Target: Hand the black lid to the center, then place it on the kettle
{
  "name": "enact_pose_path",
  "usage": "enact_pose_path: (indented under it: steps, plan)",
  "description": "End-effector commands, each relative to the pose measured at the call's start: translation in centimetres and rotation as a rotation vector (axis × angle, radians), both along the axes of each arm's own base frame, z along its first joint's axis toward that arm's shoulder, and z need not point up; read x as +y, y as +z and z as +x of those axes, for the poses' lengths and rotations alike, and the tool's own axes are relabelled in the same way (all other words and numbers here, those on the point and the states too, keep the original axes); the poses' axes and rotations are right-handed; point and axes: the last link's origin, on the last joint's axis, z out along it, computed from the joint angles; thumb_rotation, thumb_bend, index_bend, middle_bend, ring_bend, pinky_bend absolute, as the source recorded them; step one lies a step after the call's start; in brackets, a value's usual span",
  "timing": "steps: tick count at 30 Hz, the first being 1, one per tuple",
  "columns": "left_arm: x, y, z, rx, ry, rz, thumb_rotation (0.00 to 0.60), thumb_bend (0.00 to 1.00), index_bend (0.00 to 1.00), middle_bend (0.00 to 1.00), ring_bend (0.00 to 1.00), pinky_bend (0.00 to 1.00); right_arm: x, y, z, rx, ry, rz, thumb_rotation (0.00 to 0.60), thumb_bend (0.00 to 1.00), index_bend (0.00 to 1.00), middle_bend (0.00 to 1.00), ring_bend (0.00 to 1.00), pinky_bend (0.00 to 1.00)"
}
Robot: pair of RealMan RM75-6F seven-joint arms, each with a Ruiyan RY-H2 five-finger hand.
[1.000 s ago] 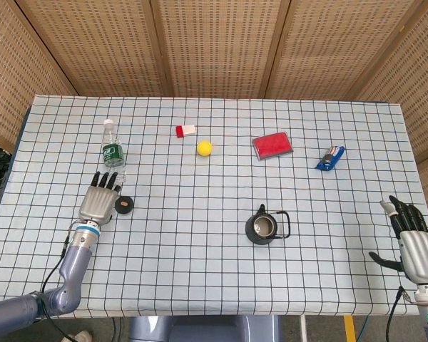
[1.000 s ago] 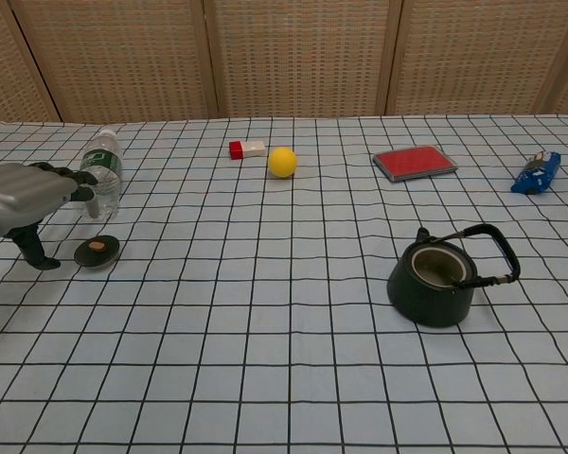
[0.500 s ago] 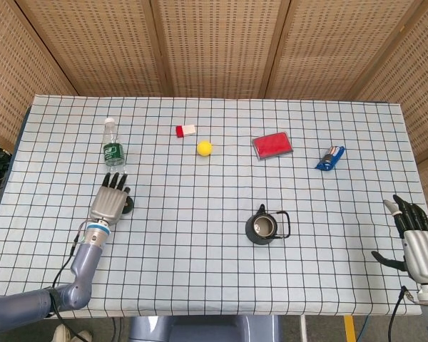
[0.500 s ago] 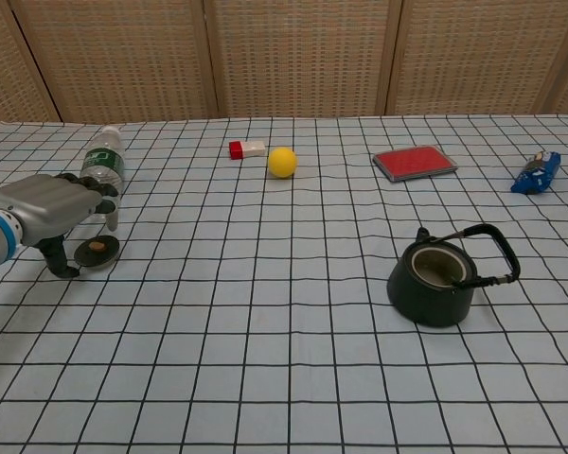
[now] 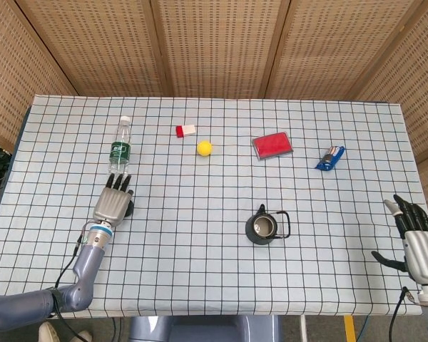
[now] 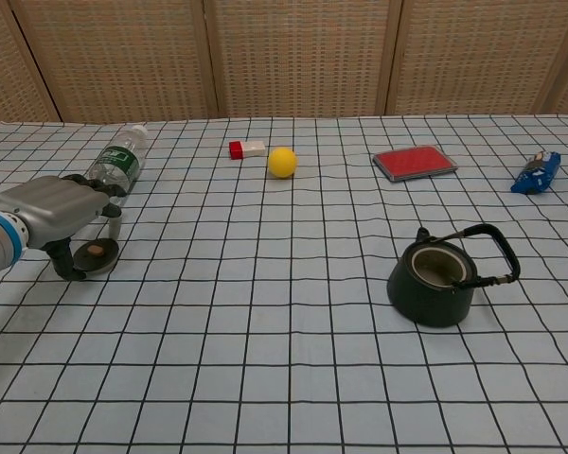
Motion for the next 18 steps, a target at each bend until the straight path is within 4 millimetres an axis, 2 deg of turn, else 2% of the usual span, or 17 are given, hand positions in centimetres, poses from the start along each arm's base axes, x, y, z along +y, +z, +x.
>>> enact_pose_path:
  steps: [1,5,10,17,18]
  plan:
    - [-0.1,0.5,0.4,-0.015,-0.016,0.009,0.6,0.37,0.5,0.0,0.0,0.0,0.0,0.1,0.0,-0.002,0.002,-0.002,0.6,0.11,0.09,0.0,0.0,0.0]
    - [-0.2,1.4,1.5,-0.042,-0.053,0.026,0.6,0.37,0.5,0.0,0.0,0.0,0.1,0.2,0.1,-0.005,0.003,-0.004,0.6,0.11,0.09,0.0,0.0,0.0]
    - [0.2,2.1,3.9,-0.07,-0.115,0.037,0.6,0.37,0.5,0.0,0.0,0.0,0.0,0.4,-0.1,-0.012,-0.004,-0.008,0.6,0.11,0.09,0.0,0.0,0.0]
    - [1.3,0.6,7.3,-0.09,-0.161,0.008,0.6,0.37,0.5,0.0,0.0,0.0,-0.3,0.9,-0.5,-0.025,-0.019,-0.023,0.6,0.11,0.09,0.0,0.0,0.0]
    - [1.7,0.1,8.3,-0.098,-0.17,-0.002,0.6,0.37,0.5,0.0,0.0,0.0,-0.4,1.0,-0.6,-0.029,-0.024,-0.026,0.6,0.11,0.09,0.0,0.0,0.0]
